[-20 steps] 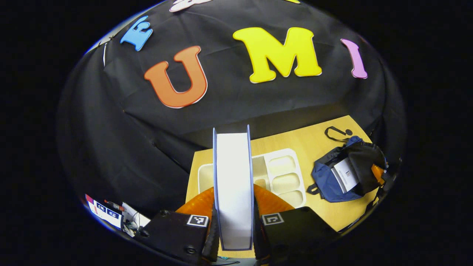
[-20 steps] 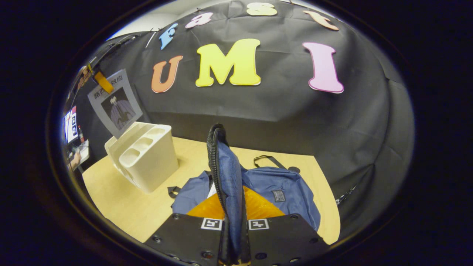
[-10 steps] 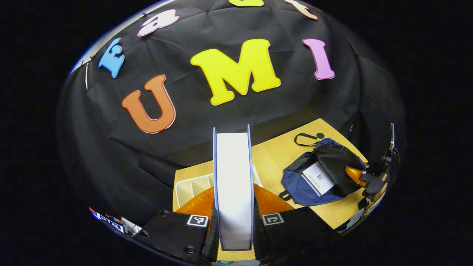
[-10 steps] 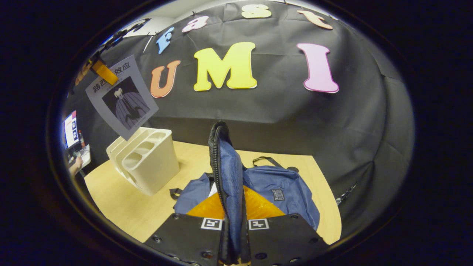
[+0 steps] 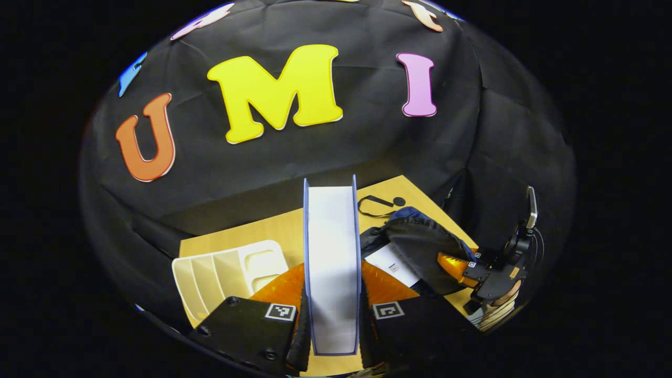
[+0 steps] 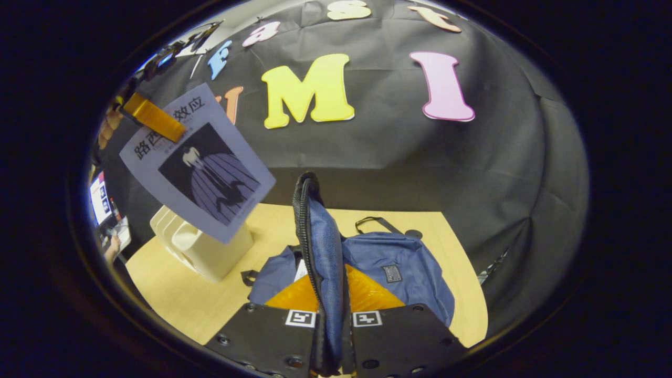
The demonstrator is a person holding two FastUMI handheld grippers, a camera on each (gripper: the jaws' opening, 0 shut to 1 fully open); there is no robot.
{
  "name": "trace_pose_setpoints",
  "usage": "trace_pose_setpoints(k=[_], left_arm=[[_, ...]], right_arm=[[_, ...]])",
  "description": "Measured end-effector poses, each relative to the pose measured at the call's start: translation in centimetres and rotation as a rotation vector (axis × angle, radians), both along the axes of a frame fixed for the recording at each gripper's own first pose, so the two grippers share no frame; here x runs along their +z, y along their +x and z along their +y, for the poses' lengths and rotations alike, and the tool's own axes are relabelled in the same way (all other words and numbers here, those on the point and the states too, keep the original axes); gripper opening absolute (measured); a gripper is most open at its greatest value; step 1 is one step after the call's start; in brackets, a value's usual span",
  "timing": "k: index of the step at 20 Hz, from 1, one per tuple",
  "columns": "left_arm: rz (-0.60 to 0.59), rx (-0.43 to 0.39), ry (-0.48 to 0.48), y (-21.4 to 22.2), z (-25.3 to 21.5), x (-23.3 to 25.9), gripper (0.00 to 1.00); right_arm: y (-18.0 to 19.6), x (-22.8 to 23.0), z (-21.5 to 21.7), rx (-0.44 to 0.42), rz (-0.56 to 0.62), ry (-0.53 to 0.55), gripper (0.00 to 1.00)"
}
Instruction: Open the schoolbag, grab two books from the bookshelf and put them into the schoolbag.
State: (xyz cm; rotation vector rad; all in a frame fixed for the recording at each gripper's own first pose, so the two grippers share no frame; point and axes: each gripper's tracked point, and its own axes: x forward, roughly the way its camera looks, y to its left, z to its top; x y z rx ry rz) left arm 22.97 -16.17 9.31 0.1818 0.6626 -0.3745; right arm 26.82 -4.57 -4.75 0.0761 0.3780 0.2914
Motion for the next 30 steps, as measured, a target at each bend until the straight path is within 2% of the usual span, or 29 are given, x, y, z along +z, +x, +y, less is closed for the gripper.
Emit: trace_pose_setpoints(k=[1,4,6,7,9,12,14,15,16,19,20,21,22,23,24,30], left_arm=[[0.011,-0.013,-0.035,0.2,-0.5,-0.3,0.39],[0.067,-0.017,-0.173,0.1,-2.3,-1.9,0.41],[0.114,-0.009,-0.274,-0.6,-2.5,-3.3,0.36],[0.136,0.002,-0.330,-0.7,-2.7,-3.9,0.39],[0.173,0.030,-0.441,-0.7,-2.9,-4.9,0.39],[0.206,0.010,-0.580,-1.1,-3.3,-6.4,0.39],[0.223,0.023,-0.617,-1.3,-3.2,-8.3,0.39],[0.237,0.033,-0.643,-1.3,-3.1,-9.2,0.43],[0.255,0.043,-0.671,-1.4,-3.1,-9.9,0.39],[0.275,0.075,-0.779,-1.8,-2.9,-12.1,0.39],[0.288,0.091,-0.815,-1.6,-2.8,-12.7,0.39],[0.309,0.105,-0.835,-1.6,-2.7,-13.8,0.39],[0.331,0.118,-0.855,-1.6,-3.0,-14.5,0.43],[0.349,0.124,-0.881,-1.6,-3.5,-15.2,0.39],[0.357,0.140,-0.904,-1.5,-3.7,-15.5,0.39],[0.379,0.128,-0.955,-2.0,-5.1,-16.9,0.39]], right_arm=[[0.2,0.3,-0.2,-0.003,-0.002,0.004,0.14],[0.7,1.2,-1.1,-0.014,-0.001,0.035,0.11],[1.2,2.0,-1.5,-0.024,0.006,0.052,0.11],[1.5,2.8,-1.7,-0.031,-0.002,0.060,0.11],[2.1,3.7,-1.9,-0.047,-0.013,0.057,0.11],[2.3,4.7,-1.8,-0.052,-0.016,0.030,0.11],[2.8,4.8,-1.7,-0.055,-0.010,-0.006,0.11],[3.0,4.9,-1.5,-0.053,-0.007,-0.022,0.11],[3.0,5.2,-1.4,-0.053,-0.007,-0.041,0.14],[3.3,5.9,-1.2,-0.065,-0.024,-0.092,0.11],[3.2,6.2,-0.7,-0.058,-0.026,-0.092,0.14],[3.2,6.3,-0.1,-0.052,-0.026,-0.091,0.11],[3.0,6.4,0.5,-0.043,-0.027,-0.092,0.11],[2.9,6.5,1.2,-0.029,-0.027,-0.095,0.11],[2.7,6.6,1.9,-0.019,-0.030,-0.096,0.11],[2.5,7.3,5.3,0.029,-0.057,-0.125,0.11]])
